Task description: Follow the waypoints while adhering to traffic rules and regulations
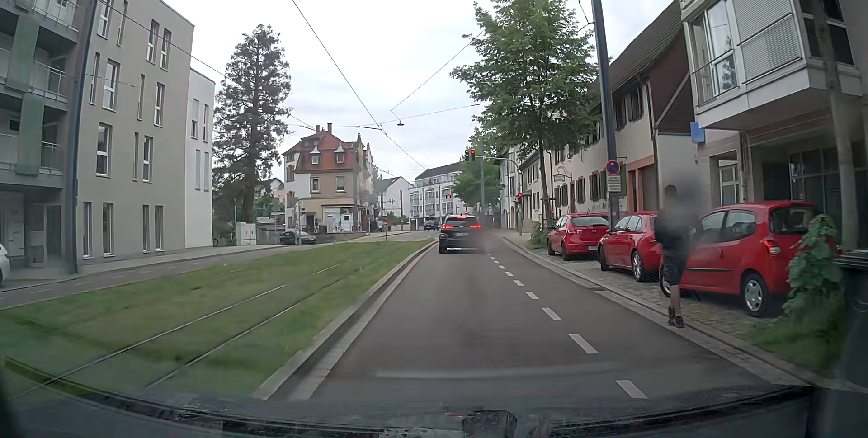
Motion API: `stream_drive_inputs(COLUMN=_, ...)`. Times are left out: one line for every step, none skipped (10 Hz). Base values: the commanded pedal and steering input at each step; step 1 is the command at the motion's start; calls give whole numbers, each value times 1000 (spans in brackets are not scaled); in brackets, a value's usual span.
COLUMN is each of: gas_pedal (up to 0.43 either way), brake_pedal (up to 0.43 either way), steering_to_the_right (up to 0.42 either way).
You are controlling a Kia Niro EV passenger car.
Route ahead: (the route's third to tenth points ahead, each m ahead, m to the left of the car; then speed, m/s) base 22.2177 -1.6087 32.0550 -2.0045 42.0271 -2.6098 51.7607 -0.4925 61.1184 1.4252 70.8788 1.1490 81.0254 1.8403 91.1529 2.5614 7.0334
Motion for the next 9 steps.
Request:
stream_drive_inputs(gas_pedal=0, brake_pedal=0, steering_to_the_right=2)
stream_drive_inputs(gas_pedal=0, brake_pedal=0, steering_to_the_right=2)
stream_drive_inputs(gas_pedal=0, brake_pedal=0, steering_to_the_right=2)
stream_drive_inputs(gas_pedal=0, brake_pedal=0, steering_to_the_right=2)
stream_drive_inputs(gas_pedal=0, brake_pedal=0, steering_to_the_right=2)
stream_drive_inputs(gas_pedal=0, brake_pedal=0, steering_to_the_right=1)
stream_drive_inputs(gas_pedal=0, brake_pedal=0, steering_to_the_right=2)
stream_drive_inputs(gas_pedal=0, brake_pedal=0, steering_to_the_right=2)
stream_drive_inputs(gas_pedal=0, brake_pedal=0, steering_to_the_right=2)
